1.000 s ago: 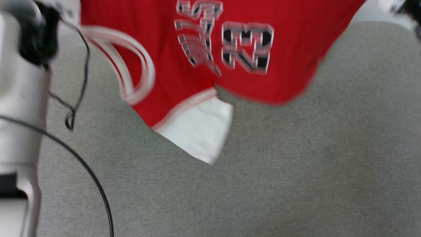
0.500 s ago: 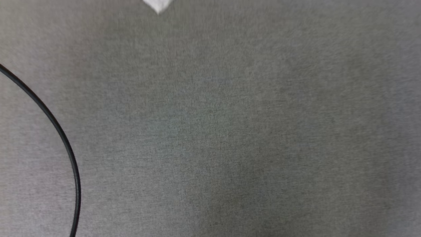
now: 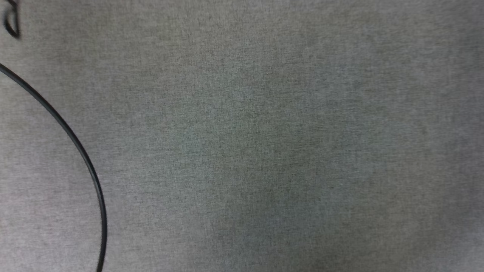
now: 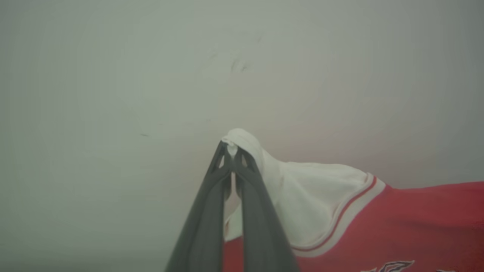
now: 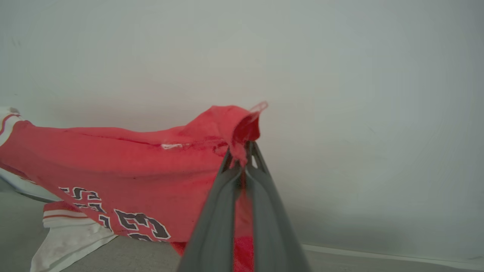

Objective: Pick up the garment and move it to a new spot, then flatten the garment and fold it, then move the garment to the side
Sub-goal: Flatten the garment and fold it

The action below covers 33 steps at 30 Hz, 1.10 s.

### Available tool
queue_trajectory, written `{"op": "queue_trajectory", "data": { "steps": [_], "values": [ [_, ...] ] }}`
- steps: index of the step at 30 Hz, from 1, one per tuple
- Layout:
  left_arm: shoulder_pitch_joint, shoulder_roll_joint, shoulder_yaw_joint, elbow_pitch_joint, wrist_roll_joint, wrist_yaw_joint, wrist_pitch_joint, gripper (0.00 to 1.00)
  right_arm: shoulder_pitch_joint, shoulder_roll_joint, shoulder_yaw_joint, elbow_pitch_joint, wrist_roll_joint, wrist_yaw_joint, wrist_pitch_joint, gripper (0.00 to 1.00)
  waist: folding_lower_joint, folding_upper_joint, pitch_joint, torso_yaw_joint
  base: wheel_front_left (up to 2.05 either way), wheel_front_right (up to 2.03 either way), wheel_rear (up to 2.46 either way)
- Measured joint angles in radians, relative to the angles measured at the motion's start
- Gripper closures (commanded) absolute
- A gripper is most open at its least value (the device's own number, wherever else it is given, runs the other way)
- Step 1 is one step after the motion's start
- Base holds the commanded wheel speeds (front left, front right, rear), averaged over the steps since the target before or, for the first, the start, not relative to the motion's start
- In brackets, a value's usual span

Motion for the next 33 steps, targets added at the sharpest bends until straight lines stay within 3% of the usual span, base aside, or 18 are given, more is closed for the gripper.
{"op": "queue_trajectory", "data": {
  "steps": [9, 17, 24, 33],
  "values": [
    [0.342, -0.031, -0.027, 0.040, -0.052, -0.046, -0.049, 1.00, 0.283, -0.024, 0.163, 0.039, 0.099, 0.000, -0.071, 1.00, -0.0002, 0.0000, -0.132, 0.000, 0.00, 0.00, 0.00],
    [0.738, -0.020, -0.022, -0.063, -0.094, -0.053, -0.065, 1.00, 0.589, -0.060, 0.285, 0.012, 0.177, 0.000, -0.116, 1.00, -0.0003, 0.0000, -0.303, 0.003, 0.00, 0.00, 0.00],
    [1.114, -0.007, 0.037, -0.275, -0.090, 0.019, -0.067, 1.00, 0.851, -0.093, 0.338, -0.012, 0.214, 0.000, -0.165, 1.00, -0.0005, 0.0000, -0.455, 0.008, 0.00, 0.00, 0.00],
    [1.584, 0.034, 0.096, -0.604, -0.130, 0.170, -0.029, 1.00, 1.162, -0.112, 0.330, -0.099, 0.242, 0.001, -0.187, 1.00, -0.0007, 0.0000, -0.631, 0.022, 0.00, 0.00, 0.00]
  ]
}}
